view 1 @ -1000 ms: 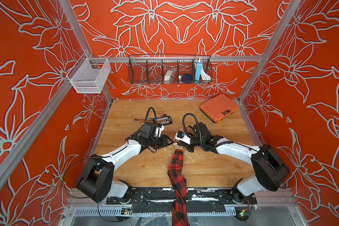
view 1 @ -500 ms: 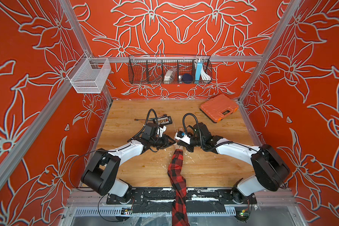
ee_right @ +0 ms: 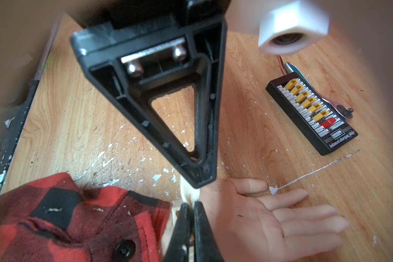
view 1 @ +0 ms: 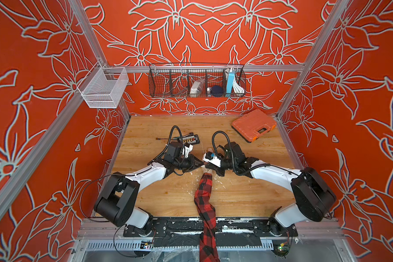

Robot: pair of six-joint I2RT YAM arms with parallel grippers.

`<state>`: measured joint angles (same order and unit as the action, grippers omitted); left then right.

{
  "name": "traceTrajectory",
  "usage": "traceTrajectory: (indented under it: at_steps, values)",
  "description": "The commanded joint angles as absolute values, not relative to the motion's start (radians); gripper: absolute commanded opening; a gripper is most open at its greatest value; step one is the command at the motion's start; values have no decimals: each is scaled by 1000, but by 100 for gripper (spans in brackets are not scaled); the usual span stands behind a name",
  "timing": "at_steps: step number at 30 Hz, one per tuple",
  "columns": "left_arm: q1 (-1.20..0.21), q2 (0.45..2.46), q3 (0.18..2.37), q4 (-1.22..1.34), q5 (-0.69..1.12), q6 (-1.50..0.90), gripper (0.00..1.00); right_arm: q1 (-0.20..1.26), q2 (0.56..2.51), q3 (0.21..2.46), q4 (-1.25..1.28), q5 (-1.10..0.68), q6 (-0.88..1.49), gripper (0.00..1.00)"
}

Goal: Take off the watch
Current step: Untie the watch from the hand.

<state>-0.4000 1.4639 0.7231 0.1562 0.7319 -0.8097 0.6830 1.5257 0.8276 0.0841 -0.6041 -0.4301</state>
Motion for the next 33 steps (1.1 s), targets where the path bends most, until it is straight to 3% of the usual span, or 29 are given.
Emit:
traceTrajectory:
  at_steps: [1,7,13,18,19,29,33]
  values:
    - [-397,1465,725,192,766,-817,17,687,1499,836,152,-651,-410,0]
    - [-397,1462,733,177,770,-805,1,687,1496,839,146,-643,-414,0]
    - [-397,1461,748,163,766,-804,0,687,1495,854,114,-632,-412,0]
    - [-397,1442,770,134,756,-799,0,688,1443,848,78,-511,-350,42]
    - [-398,1439,775,130,755,-802,0,689,1430,846,60,-471,-335,46]
    - [-405,1455,821,104,751,-834,0,714,1311,789,-8,-259,-117,47]
    - [-430,1474,850,89,737,-832,0,724,1288,777,-19,-182,61,41]
